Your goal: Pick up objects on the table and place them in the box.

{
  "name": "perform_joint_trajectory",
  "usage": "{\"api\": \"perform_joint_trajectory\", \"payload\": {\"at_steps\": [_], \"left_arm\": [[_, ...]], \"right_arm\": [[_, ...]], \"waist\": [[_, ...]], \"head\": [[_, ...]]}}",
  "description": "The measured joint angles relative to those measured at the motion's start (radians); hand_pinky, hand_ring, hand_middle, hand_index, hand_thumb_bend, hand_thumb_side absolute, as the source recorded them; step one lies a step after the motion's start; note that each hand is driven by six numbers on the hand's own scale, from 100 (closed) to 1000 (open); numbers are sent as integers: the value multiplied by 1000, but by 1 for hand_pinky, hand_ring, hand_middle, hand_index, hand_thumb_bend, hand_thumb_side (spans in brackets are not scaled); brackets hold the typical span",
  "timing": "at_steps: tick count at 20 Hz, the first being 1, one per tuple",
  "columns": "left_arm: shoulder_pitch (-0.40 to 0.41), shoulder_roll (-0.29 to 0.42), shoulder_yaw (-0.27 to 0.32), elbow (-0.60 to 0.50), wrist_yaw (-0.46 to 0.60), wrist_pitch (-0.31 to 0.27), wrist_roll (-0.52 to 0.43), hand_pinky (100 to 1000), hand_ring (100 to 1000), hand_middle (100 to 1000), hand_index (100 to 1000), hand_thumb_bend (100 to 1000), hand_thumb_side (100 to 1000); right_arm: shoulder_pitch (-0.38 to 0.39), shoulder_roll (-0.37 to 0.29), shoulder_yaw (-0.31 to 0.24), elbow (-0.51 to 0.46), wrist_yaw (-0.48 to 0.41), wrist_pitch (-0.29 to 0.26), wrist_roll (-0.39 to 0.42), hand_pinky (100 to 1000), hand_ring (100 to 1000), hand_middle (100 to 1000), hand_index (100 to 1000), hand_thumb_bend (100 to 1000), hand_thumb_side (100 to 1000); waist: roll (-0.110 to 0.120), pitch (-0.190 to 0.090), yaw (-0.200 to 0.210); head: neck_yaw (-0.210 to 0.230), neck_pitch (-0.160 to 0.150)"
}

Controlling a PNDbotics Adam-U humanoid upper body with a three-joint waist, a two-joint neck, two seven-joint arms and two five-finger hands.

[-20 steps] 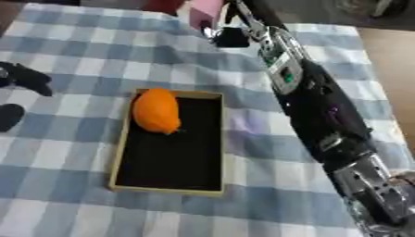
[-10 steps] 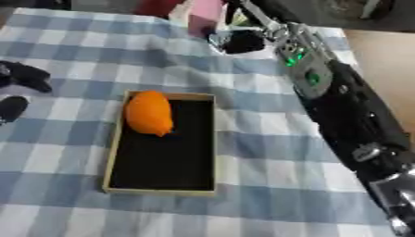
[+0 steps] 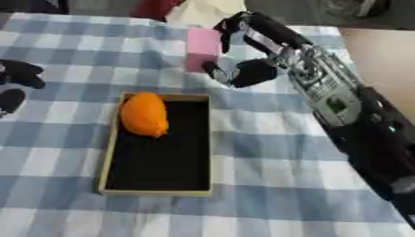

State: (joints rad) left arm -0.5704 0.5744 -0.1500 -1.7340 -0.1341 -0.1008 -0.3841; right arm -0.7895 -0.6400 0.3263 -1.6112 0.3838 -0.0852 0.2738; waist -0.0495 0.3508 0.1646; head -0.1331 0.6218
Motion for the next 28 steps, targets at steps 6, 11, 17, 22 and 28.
{"api": "perform_joint_trajectory", "payload": {"at_steps": [6, 11, 17, 22, 28], "left_arm": [[0, -2, 0, 9, -4, 1, 6, 820, 741, 658, 849, 240, 786], [0, -6, 0, 13, -5, 1, 10, 820, 742, 658, 850, 242, 792], [0, -11, 0, 14, -5, 0, 12, 820, 742, 658, 850, 251, 800], [-1, -11, 0, 17, -5, 0, 12, 820, 742, 658, 850, 257, 806], [-1, -13, 0, 19, -5, 0, 11, 821, 742, 656, 850, 267, 810]], "right_arm": [[34, 2, 36, -126, -25, 77, 68, 847, 730, 483, 645, 120, 516], [46, 33, 64, -152, -23, 109, 104, 845, 729, 484, 647, 117, 523], [69, 84, 96, -126, 11, 111, 123, 844, 731, 487, 650, 115, 531], [89, 114, 123, -87, 51, 95, 138, 844, 734, 493, 655, 113, 536], [105, 137, 151, -55, 86, 74, 150, 844, 736, 496, 657, 111, 538]], "waist": [[7, -3, -11], [13, -7, -17], [17, -13, -26], [18, -13, -31], [22, -18, -36]], "head": [[7, 1], [6, 0], [5, -7], [2, -7], [2, -7]]}}
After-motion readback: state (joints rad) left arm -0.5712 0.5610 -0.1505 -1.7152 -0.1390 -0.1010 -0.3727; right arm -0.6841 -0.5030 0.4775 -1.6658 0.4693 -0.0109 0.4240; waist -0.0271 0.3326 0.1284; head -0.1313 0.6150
